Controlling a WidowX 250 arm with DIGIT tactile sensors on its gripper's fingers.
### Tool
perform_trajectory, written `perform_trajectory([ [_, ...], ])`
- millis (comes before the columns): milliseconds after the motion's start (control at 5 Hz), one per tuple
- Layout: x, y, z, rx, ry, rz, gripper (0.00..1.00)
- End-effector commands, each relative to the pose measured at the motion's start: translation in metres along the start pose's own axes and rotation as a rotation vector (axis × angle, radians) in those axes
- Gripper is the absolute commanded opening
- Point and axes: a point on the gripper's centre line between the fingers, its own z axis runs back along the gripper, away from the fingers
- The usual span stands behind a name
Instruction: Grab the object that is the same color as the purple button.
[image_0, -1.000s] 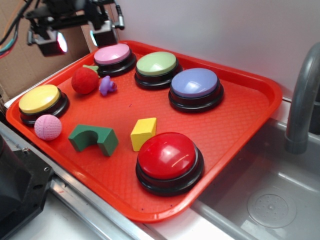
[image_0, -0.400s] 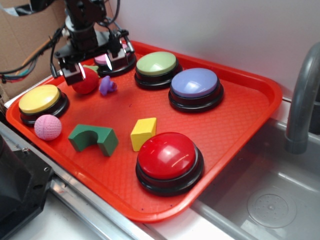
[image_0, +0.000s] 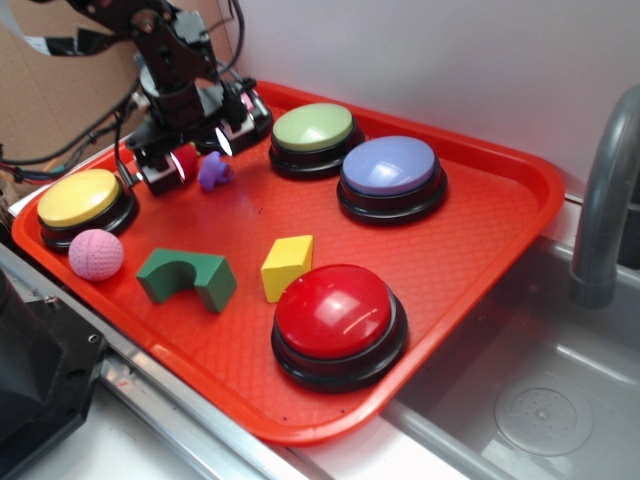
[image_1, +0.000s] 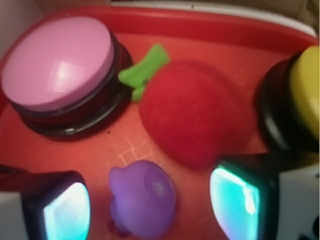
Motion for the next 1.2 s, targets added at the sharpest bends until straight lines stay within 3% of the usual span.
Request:
perform_trajectory([
  [0,0.012,-0.007,-0.012,-0.026,0.035,0.046,0.67],
  [200,0.012,-0.005,-0.007,-0.048,0.046,0.021,0.00],
  [600,0.017,-0.010,0.023,-0.145,0.096,-0.058,0.00],
  [800,0.017,-0.015,0.049,-0.139,0.150,-0.238,0.00],
  [1000,-0.002,-0.014,0.093,-0.125,0.194,-0.505,0.00],
])
